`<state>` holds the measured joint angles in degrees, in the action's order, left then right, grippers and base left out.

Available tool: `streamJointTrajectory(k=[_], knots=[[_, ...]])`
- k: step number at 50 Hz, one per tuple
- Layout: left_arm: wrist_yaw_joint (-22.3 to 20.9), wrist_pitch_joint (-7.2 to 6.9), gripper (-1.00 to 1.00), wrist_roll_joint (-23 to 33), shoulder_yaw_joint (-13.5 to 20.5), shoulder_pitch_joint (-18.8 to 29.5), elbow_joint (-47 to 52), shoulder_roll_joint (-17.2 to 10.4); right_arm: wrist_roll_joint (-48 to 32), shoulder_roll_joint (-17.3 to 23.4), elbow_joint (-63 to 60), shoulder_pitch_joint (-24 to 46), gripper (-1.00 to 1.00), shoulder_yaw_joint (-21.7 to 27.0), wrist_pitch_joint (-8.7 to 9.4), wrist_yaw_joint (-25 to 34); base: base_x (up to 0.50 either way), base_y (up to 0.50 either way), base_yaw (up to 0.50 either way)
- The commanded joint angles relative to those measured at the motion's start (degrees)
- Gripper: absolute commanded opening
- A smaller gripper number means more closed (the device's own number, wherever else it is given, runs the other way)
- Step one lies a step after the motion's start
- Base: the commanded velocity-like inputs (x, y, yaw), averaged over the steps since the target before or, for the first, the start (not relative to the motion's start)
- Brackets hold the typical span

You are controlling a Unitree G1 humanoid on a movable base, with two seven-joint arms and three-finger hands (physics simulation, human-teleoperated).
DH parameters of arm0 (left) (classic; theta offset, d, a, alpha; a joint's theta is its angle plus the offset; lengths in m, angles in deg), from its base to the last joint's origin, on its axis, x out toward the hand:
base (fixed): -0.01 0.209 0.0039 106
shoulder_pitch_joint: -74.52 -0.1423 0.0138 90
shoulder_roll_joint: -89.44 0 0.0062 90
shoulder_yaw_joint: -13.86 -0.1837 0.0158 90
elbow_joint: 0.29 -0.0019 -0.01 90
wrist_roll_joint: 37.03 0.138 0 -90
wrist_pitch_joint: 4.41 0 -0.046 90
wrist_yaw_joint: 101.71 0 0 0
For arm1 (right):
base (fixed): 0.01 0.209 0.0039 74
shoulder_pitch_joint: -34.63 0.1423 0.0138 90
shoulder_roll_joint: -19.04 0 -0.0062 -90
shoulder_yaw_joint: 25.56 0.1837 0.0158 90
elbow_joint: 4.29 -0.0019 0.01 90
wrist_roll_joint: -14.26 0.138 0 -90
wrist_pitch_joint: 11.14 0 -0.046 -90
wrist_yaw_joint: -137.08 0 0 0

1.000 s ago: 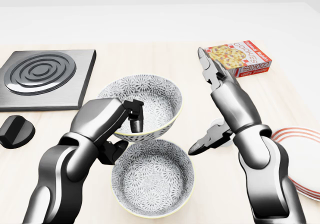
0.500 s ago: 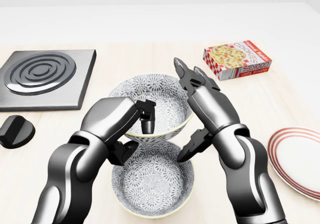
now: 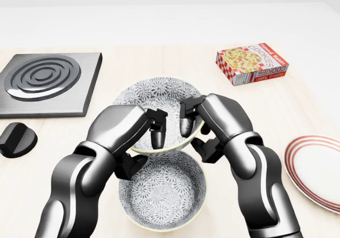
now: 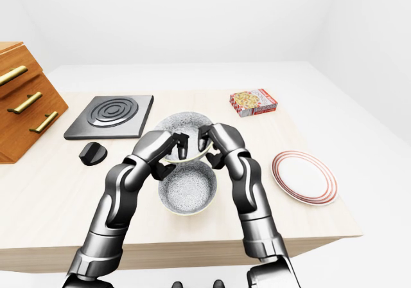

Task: Pick the akita bowl from table center and place it on the plate.

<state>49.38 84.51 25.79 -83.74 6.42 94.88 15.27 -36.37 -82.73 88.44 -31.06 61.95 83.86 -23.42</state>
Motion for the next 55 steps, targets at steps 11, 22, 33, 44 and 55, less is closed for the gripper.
streamJointTrajectory(k=[11, 22, 33, 44, 55], knots=[[1.3, 0.68, -1.0, 1.0, 0.5, 0.3, 0.1, -0.1, 2.3, -0.2, 1.2, 1.0, -1.0, -0.3, 0.0, -1.8, 0.0, 0.0, 0.0], [0.5, -0.87, 1.0, -1.6, 1.1, 0.4, 0.7, 0.4, 2.3, -0.2, 0.8, 0.1, -1.0, -0.4, 0.0, -1.7, 0.0, 0.0, 0.0], [-10.5, -3.92, 1.0, -14.5, 0.5, 3.2, 14.8, 3.0, 2.2, -0.2, 1.2, 0.3, -1.0, -0.4, 0.0, -1.7, 0.0, 0.0, 0.0], [-11.1, -3.92, 1.0, -14.5, 0.1, 6.0, 23.6, 2.1, 2.1, 0.3, 2.6, 0.8, -1.0, 0.0, 0.0, -1.8, 0.0, 0.0, 0.0], [-11.1, -3.92, 1.0, -12.8, 0.6, 7.7, 28.7, 1.7, 1.8, 0.6, 2.9, 0.9, -1.0, 0.1, 0.0, -1.3, 0.0, 0.0, 0.0]])
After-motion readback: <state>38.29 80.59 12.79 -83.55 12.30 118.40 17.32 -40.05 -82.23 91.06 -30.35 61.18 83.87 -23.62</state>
